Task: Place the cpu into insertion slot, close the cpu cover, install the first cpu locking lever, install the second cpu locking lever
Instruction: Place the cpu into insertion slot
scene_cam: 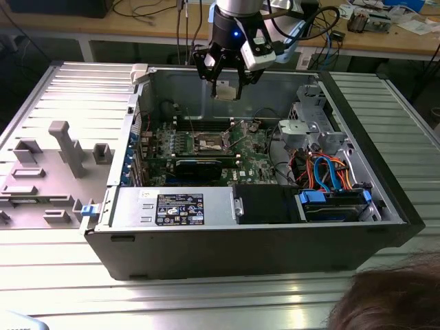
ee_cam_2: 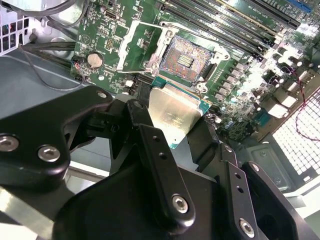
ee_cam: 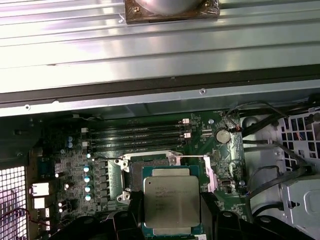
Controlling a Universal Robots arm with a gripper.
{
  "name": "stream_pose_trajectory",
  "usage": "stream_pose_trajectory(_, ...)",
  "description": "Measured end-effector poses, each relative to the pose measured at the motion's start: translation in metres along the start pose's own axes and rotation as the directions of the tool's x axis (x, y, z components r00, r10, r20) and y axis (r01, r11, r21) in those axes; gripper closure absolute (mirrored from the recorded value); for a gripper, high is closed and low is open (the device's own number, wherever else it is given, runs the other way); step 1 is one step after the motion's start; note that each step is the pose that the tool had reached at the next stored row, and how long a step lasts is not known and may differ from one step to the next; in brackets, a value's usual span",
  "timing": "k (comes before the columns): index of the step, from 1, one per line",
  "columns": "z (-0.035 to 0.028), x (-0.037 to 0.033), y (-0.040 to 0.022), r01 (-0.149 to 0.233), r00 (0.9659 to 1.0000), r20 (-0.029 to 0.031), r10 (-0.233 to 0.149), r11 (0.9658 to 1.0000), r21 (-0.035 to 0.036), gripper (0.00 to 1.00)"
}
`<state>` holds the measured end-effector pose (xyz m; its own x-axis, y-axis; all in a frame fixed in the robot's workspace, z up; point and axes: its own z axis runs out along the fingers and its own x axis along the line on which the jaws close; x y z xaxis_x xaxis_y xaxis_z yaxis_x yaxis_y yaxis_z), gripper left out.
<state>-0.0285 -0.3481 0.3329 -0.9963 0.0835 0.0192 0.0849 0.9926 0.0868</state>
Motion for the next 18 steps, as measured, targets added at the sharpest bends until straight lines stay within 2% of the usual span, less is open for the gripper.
stream_pose_trajectory(18, 0.0006, 0.0000, -0.0001, -0.026, 0.9996, 0.0022, 0.026, 0.9996, -0.0005, 0.45)
